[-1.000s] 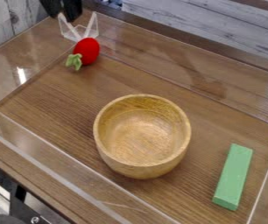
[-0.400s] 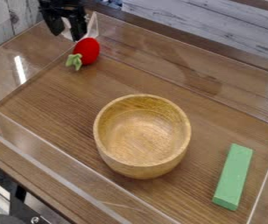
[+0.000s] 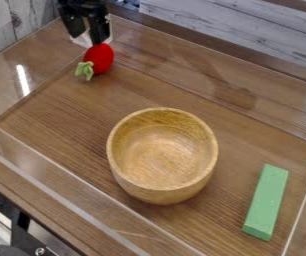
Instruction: Move the red object to the left side of the table
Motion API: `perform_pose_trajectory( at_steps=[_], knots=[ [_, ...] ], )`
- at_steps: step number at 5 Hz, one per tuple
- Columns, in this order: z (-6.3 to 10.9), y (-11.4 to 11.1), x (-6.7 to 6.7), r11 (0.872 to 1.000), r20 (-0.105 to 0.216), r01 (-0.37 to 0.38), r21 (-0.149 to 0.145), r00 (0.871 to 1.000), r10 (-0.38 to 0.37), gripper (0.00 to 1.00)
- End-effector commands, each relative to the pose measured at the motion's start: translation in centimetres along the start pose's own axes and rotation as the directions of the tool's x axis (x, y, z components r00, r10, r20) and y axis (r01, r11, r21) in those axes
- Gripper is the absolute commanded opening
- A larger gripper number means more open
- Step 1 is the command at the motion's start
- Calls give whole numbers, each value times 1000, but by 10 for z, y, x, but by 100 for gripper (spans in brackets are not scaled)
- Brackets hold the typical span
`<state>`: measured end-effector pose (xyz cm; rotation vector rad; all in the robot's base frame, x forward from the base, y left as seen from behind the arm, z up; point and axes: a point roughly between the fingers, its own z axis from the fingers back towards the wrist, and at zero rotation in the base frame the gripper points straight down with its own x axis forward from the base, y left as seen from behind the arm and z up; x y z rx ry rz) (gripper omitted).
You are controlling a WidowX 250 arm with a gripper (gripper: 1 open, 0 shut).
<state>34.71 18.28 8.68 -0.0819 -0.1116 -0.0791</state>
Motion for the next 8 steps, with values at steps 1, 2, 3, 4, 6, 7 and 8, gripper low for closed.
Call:
perform_pose_trajectory(
  at_steps=[1,2,3,4,6,7,8],
  knots=[
    [48,-3,3,998,78,-42,52,996,37,100],
    [62,-6,-1,994,83,-96,49,992,92,100],
    [73,-7,-4,988,80,-149,49,986,144,100],
    [67,-18,-7,975,81,-216,50,974,211,100],
    [70,-30,-13,922,86,-382,58,922,377,100],
    [77,-31,-17,876,90,-478,64,877,472,100],
    [79,-32,-8,865,85,-497,66,867,491,100]
  ],
)
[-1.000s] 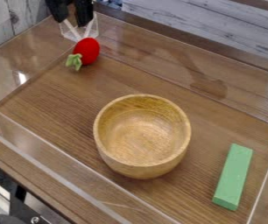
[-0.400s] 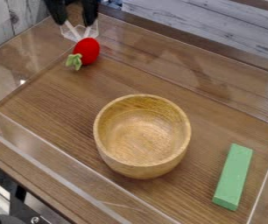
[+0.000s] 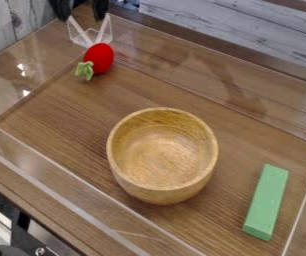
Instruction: Move the red object to the left side of the table
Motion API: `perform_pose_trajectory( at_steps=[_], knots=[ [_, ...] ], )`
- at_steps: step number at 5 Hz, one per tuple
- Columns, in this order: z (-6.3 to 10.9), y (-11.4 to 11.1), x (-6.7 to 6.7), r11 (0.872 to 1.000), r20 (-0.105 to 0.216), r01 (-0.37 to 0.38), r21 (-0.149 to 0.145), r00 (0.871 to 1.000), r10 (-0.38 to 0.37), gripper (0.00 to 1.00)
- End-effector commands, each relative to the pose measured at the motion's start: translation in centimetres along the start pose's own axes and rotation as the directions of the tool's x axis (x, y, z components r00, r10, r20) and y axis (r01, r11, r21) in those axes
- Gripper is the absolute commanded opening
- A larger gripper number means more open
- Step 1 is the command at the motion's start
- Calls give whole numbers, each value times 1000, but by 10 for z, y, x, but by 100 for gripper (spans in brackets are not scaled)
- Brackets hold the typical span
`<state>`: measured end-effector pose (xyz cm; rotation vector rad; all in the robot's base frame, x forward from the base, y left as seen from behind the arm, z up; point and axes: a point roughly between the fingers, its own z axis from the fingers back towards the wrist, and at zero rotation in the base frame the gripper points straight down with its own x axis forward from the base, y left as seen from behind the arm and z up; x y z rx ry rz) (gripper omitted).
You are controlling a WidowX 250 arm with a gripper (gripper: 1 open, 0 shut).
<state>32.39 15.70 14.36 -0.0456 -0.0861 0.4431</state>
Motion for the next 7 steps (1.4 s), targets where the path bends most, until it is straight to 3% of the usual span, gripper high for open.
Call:
perform_pose_trajectory(
  at_steps=[1,2,3,5,6,7],
  knots=[
    [22,-5,13,1000,63,-25,13,998,24,100],
    [11,4,18,999,51,-44,28,998,43,0],
    [4,13,20,997,39,-59,44,998,57,0],
    [-21,53,25,995,10,-75,66,997,75,0],
    [-10,50,22,993,4,-87,81,996,87,100],
    [1,47,18,991,-1,-98,93,995,98,100]
  ],
)
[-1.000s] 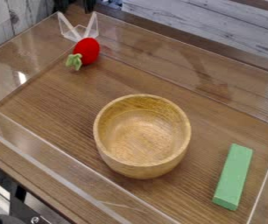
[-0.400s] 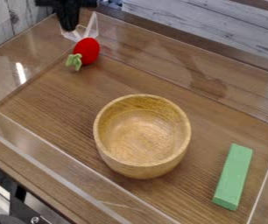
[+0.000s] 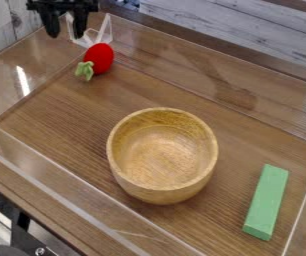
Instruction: Move the red object to the left side of the table
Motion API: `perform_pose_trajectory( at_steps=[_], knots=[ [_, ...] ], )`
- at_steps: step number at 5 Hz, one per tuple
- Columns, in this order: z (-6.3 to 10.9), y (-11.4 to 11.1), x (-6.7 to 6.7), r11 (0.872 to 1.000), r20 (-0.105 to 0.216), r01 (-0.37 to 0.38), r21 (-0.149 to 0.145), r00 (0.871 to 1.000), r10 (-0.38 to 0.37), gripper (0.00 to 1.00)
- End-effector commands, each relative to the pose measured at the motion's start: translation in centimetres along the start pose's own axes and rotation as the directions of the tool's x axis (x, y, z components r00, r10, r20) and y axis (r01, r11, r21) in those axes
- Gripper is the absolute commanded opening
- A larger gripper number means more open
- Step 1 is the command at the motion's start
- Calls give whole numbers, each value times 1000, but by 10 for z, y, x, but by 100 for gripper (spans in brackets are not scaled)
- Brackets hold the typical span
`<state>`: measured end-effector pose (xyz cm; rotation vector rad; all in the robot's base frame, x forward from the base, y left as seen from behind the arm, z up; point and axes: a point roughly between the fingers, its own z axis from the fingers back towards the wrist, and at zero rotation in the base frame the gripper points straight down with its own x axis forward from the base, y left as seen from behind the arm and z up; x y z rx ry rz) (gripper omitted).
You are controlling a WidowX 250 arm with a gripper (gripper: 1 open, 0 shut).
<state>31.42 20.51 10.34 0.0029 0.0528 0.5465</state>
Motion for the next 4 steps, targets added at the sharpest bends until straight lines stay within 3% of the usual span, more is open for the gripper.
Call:
perform_pose_trajectory(
  at_steps=[1,2,3,4],
  knots=[
    [52,0,9,999,111,51,6,993,-51,100],
    [65,-3,14,994,108,111,1,988,-111,100],
    [57,-10,22,996,95,83,14,992,-84,0],
    [49,-10,23,992,82,121,26,989,-123,100]
  ],
)
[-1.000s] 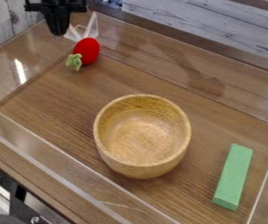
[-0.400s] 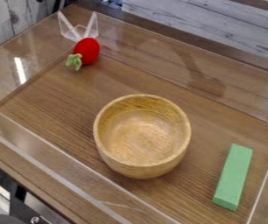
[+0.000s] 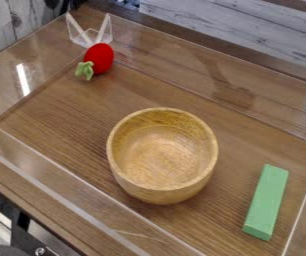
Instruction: Move the red object to the left side of the table
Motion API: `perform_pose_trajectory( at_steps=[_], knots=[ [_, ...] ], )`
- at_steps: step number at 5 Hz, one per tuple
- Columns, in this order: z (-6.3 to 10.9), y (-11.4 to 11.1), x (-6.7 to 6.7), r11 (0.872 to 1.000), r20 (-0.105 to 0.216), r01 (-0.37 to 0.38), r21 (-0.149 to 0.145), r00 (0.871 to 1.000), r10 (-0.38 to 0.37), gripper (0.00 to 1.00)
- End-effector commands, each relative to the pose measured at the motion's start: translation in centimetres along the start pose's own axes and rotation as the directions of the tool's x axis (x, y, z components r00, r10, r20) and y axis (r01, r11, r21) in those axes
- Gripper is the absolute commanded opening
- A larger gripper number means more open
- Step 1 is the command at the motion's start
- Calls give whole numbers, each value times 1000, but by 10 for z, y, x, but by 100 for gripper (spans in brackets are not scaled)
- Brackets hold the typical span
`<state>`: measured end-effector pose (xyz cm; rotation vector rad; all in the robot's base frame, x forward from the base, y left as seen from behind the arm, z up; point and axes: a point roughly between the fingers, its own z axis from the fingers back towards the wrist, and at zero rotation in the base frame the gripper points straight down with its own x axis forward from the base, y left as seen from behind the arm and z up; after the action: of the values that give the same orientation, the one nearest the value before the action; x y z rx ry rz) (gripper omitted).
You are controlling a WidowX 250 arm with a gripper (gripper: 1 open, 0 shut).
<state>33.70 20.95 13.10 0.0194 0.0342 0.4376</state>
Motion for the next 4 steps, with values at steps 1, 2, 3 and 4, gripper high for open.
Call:
perform_pose_trajectory(
  at_steps=[1,2,3,4],
  knots=[
    [10,-4,3,999,49,50,21,998,-51,100],
    [11,-2,3,998,35,49,26,998,-50,100],
    [17,0,0,998,23,51,26,998,-51,100],
    [4,7,-8,1000,7,-10,26,1000,10,100]
  ],
)
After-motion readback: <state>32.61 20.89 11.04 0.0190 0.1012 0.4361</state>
